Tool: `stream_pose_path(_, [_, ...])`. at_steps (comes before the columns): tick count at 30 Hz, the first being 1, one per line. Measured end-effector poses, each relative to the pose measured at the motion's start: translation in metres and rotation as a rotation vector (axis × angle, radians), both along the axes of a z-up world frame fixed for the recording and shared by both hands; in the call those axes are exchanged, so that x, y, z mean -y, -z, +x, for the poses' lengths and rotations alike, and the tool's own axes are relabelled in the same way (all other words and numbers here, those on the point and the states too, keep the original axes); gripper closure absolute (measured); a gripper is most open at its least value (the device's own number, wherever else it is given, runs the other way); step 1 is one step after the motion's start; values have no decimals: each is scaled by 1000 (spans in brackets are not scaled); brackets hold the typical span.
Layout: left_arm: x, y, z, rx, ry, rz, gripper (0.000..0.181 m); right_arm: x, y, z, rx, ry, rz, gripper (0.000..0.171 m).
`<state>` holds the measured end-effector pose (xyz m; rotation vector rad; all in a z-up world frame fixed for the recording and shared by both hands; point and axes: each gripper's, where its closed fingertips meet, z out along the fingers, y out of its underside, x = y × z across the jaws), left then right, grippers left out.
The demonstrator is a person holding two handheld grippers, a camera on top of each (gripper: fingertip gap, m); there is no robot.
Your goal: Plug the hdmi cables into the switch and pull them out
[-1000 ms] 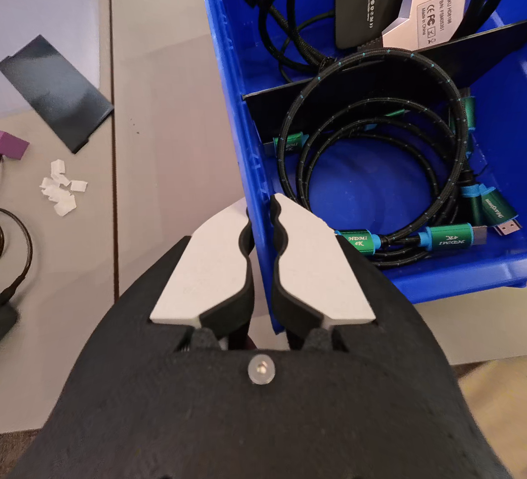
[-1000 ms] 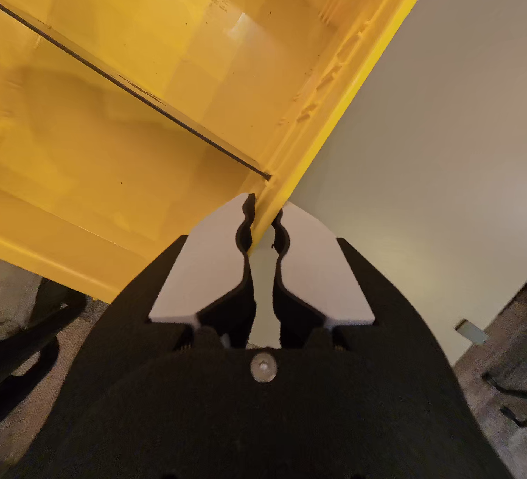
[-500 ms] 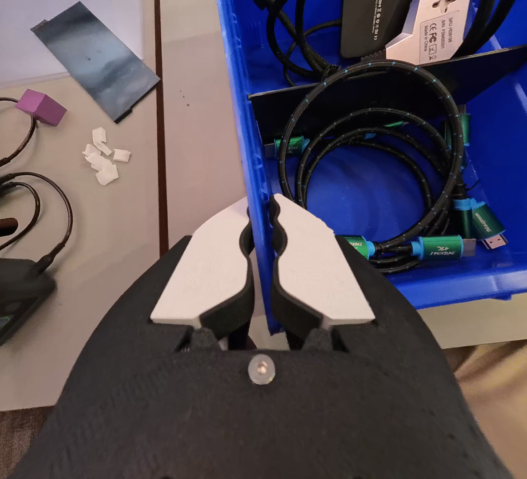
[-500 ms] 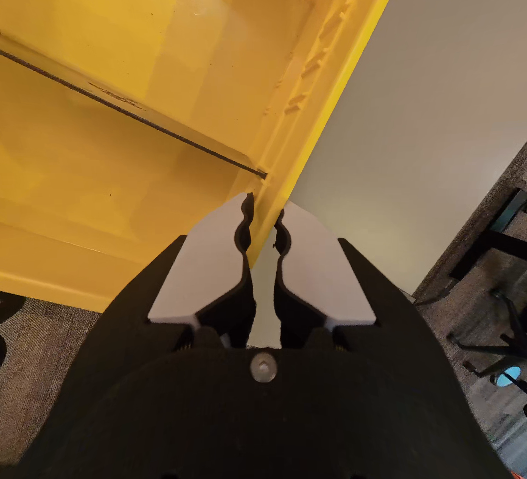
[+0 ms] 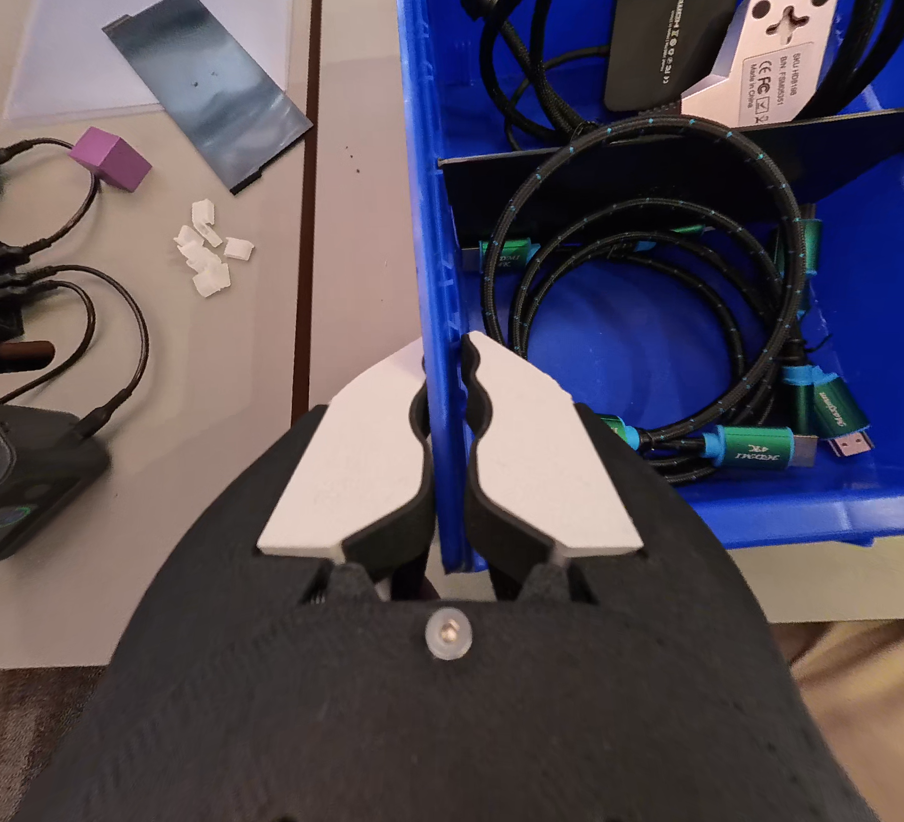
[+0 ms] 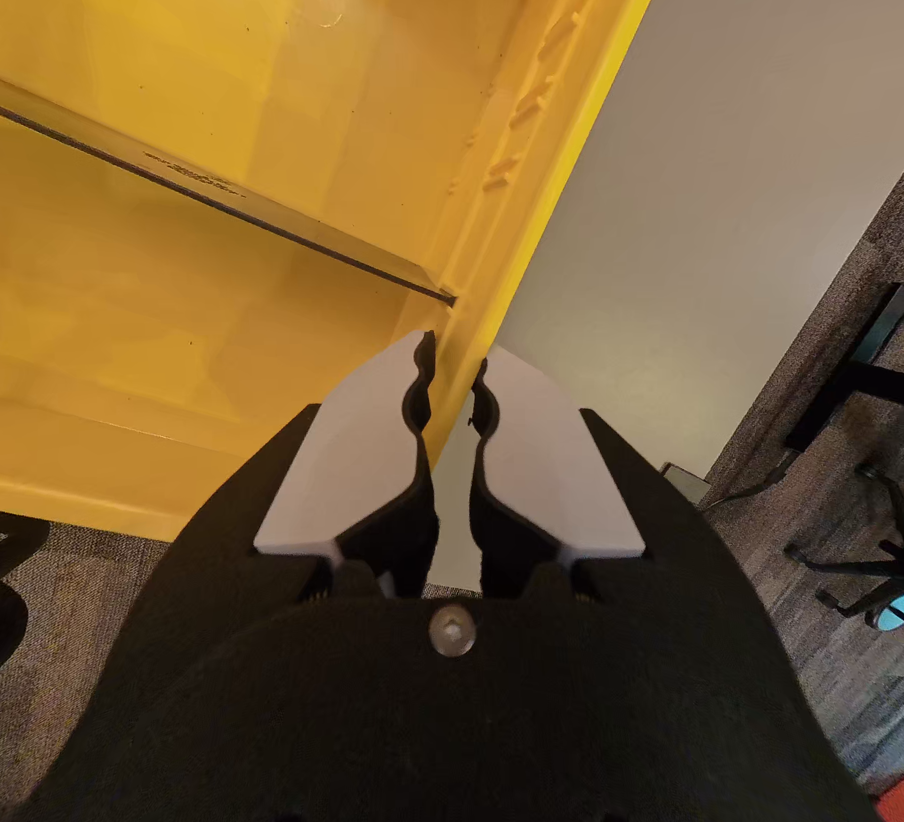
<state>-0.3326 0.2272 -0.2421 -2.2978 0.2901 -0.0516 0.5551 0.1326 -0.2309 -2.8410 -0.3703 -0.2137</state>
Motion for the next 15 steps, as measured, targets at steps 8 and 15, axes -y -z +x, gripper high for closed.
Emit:
stream_pose_path(8, [1,0,-3,2,-8,21,173,1,0,2,14,1,-1,158])
stream_pose_path(15, [-1,-16,-3,5,20,74,152,-3,-31,6,150,63,155,138])
